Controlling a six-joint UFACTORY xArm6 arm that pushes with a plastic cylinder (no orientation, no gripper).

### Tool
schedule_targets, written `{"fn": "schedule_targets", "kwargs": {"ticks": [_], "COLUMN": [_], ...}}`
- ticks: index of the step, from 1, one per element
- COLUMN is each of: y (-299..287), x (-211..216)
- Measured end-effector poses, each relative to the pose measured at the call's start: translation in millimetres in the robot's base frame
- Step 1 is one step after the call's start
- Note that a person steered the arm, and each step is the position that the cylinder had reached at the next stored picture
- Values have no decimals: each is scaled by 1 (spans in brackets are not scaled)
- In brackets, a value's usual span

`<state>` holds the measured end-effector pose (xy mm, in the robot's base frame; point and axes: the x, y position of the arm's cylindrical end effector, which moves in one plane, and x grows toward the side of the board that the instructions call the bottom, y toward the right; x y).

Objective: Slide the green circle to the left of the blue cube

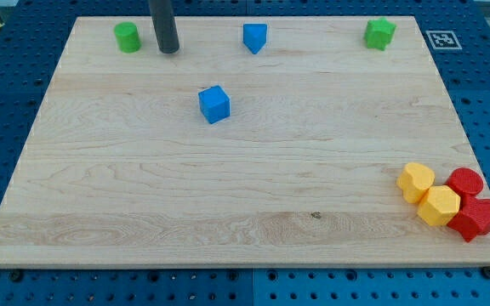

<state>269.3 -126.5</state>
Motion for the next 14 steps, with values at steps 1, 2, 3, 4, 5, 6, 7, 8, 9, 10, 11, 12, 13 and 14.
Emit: {"fn": "schedule_targets", "kwargs": {"ticks": [1,2,3,4,5,6,7,8,9,10,11,12,13,14], "y": [-6,-37,-66,-53,-2,-5,-39,-84,-120,-106,-24,10,-9,-51], "x": [-41,-61,-53,3,54,42,17,-7,-18,11,60,71,71,74]}}
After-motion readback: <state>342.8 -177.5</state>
